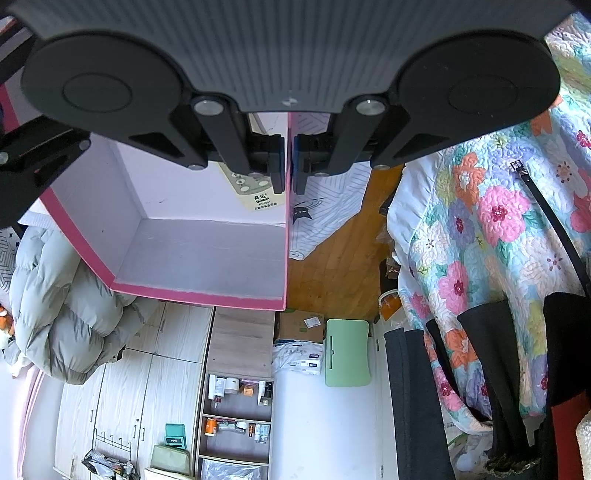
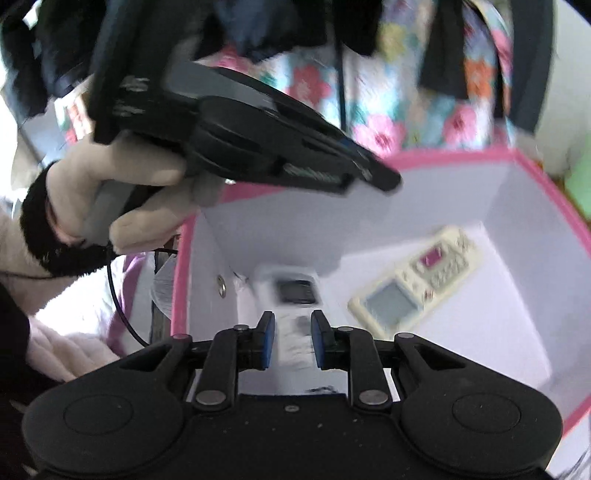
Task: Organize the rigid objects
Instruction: 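Carry the power bank into the pink box and open the right gripper, then move the right gripper to the table and grasp a cream remote, then carry the cream remote over the pink box and open the right gripper, then return the right gripper to the table and grasp a small white charger, then carry the white charger into the pink box and open the right gripper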
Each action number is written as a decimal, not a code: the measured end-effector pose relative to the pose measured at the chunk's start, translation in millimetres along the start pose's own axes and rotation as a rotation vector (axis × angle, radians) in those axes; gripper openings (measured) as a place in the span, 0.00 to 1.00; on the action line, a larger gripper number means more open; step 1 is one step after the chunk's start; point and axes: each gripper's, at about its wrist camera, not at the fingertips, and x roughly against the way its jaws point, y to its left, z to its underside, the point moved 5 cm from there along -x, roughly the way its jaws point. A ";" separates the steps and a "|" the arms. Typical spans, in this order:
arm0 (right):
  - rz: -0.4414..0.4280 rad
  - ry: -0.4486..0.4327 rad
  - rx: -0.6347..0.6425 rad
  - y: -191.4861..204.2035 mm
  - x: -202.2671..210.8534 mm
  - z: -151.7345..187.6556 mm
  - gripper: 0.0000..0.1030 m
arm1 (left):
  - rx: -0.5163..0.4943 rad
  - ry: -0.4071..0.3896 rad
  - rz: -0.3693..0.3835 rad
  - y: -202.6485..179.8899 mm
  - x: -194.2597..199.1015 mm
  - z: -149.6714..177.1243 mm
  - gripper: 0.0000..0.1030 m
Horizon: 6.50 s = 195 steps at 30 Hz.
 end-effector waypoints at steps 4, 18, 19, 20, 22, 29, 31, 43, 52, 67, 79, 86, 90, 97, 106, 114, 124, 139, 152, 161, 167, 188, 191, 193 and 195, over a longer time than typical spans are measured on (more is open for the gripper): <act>-0.034 -0.098 -0.183 -15.5 20.6 2.1 0.26 | 0.001 0.002 -0.001 -1.9 -0.2 0.7 0.03; 0.351 -0.278 -0.719 -40.6 138.6 120.3 0.39 | -0.009 0.004 -0.006 -4.4 0.6 0.6 0.03; 0.376 -0.280 -0.754 -40.8 141.6 133.3 0.40 | -0.009 0.004 -0.006 -4.3 0.6 0.6 0.03; 0.393 -0.281 -0.780 -40.4 144.9 144.9 0.42 | -0.009 0.004 -0.006 -4.4 0.6 0.6 0.03; 0.434 -0.276 -0.829 -38.0 145.3 167.2 0.45 | -0.010 0.005 -0.006 -4.4 0.5 0.5 0.03; 0.526 -0.267 -1.062 -47.6 136.2 221.6 0.70 | -0.010 0.010 -0.007 -3.3 1.3 -0.6 0.03; 0.520 -0.297 -1.169 -57.9 139.3 242.4 0.70 | -0.011 0.011 -0.007 -2.7 1.4 -0.8 0.03; 0.455 -0.395 -1.440 -116.2 119.9 282.3 0.74 | -0.010 0.014 -0.005 -0.8 0.5 -2.9 0.03; 0.509 -0.550 -1.498 -114.1 125.8 290.2 0.32 | -0.015 0.018 -0.009 -1.1 0.5 -3.5 0.03; 0.531 -0.608 -1.267 -87.2 152.0 239.1 0.19 | -0.014 0.018 -0.009 -1.4 0.6 -3.4 0.03; 0.669 -0.591 -0.969 -49.7 167.7 176.0 0.19 | -0.012 0.019 -0.008 -1.1 0.3 -3.2 0.03; 0.635 -0.631 -0.779 -24.7 186.3 120.8 0.19 | -0.012 0.019 -0.008 -0.9 0.3 -3.3 0.03; 0.548 -0.661 -0.673 -16.2 190.3 82.2 0.19 | -0.010 0.019 -0.008 -0.6 0.5 -2.7 0.03; 0.420 -0.572 -0.538 -16.4 138.8 26.3 0.19 | -0.015 0.019 -0.011 -1.5 0.7 -1.3 0.03; 0.616 -0.235 -0.301 -44.8 50.5 8.1 0.18 | -0.009 0.018 -0.007 -3.6 -0.3 -0.8 0.03; 0.766 0.060 0.072 -52.8 -3.3 -1.2 0.18 | -0.003 0.032 -0.004 -5.8 -2.1 -1.1 0.03; 0.723 0.257 0.213 -53.4 -43.4 -14.4 0.19 | 0.020 0.026 0.007 -0.3 -1.9 -3.5 0.03; 0.609 0.283 0.044 -59.4 -53.6 -25.3 0.21 | 0.036 0.018 0.014 -3.0 -0.8 -2.7 0.03; 0.283 -0.034 -0.493 -74.8 15.8 -14.1 0.20 | 0.041 0.020 0.020 0.5 0.1 -3.5 0.04; 0.335 -0.293 -0.635 -36.0 130.6 40.2 0.26 | 0.020 0.017 0.009 -2.5 1.5 -4.8 0.04; 0.426 -0.293 -0.768 -23.0 170.0 101.7 0.33 | -0.011 0.006 -0.007 -4.9 2.1 -5.7 0.04; 0.604 0.107 -0.421 -41.7 66.6 184.5 0.60 | -0.024 0.000 -0.020 -8.9 2.7 -3.5 0.02; 0.572 0.097 -0.401 -41.0 60.6 184.9 0.52 | -0.025 0.000 -0.022 -8.0 2.5 -3.4 0.02; 0.576 0.114 -0.371 -35.3 58.7 183.1 0.52 | -0.032 0.001 -0.025 -7.7 2.4 -3.4 0.02; 0.571 0.097 -0.405 -33.0 62.2 180.5 0.51 | -0.030 0.001 -0.023 -7.6 1.8 -3.7 0.02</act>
